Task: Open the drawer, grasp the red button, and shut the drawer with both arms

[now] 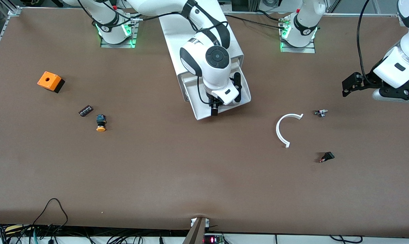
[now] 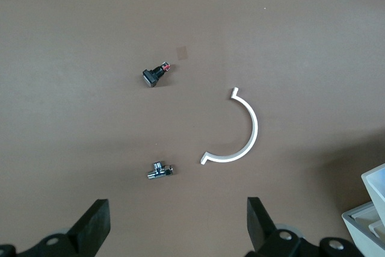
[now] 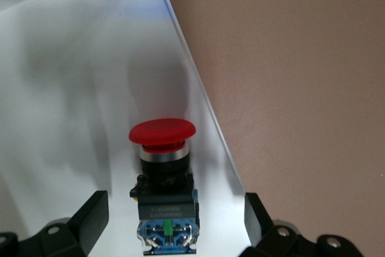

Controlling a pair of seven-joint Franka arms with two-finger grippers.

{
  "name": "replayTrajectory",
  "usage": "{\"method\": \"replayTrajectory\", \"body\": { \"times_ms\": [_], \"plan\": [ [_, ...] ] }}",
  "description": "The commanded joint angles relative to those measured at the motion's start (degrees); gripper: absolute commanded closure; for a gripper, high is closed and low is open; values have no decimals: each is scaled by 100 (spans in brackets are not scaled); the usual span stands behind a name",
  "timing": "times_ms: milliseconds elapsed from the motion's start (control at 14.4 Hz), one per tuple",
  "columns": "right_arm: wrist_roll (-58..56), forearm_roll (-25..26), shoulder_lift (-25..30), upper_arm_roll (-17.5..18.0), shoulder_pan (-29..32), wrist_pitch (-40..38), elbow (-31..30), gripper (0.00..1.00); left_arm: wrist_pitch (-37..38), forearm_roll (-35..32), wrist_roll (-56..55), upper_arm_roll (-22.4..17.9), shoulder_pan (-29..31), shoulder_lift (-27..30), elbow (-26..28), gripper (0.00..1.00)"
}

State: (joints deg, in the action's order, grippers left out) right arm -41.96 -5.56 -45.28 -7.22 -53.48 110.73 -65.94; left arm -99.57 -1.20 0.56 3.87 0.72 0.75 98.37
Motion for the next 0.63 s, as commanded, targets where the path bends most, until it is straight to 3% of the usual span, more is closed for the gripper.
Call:
{"method": "replayTrajectory", "body": {
  "times_ms": [0,139,278,557],
  "plan": [
    [74,-15,-52,37,14,-25,143,1,166,94,-29,17,33,-101,-221,0],
    [47,2,-43,37,14,-42,143,15,166,94,-38,17,33,-119,-248,0],
    [-22,29,-43,37,22,-42,151,23,166,94,-3,17,33,-136,-248,0],
    [-23,38,-8,10,31,-95,169,29,175,85,-3,17,33,-136,-248,0]
  ]
}}
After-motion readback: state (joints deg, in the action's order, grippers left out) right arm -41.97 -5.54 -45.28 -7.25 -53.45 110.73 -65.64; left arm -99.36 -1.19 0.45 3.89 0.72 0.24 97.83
